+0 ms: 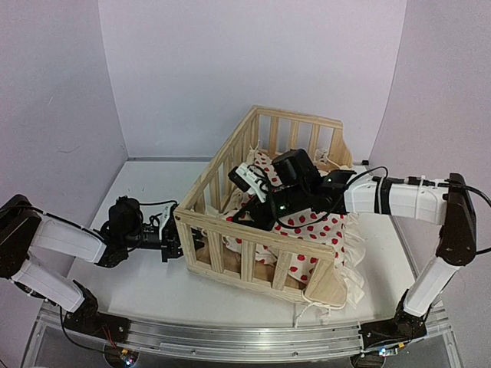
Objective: Set up the pet bed
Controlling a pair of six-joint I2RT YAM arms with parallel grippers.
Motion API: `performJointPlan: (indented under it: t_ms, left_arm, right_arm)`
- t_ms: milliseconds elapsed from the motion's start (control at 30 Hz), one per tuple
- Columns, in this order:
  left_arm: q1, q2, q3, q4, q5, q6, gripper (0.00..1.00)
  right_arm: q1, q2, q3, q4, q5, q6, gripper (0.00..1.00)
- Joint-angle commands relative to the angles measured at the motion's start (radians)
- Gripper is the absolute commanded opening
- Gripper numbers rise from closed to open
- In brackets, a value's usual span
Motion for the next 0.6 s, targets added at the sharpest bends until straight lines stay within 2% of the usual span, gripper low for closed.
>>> performJointPlan:
  t_ms: [0,233,567]
  left_arm:
    - [-0.014,-0.017,0.017,0.098,-0.041,0.035,0.3]
    - [-0.02,-0.027,-0.015,0.23,-0.162,-0.076,0.3]
    - [-0.048,-0.054,-0.037,0.282,-0.313,-0.16,0.24]
  right_arm:
    - [0.01,-0.005,-0.019,0.11,-0.042,0.064,0.0]
    - [0.013,-0.022,-0.065,0.172,-0.059,0.091,0.0]
    - [0.033,-0.036,-0.099,0.199,-0.066,0.093,0.0]
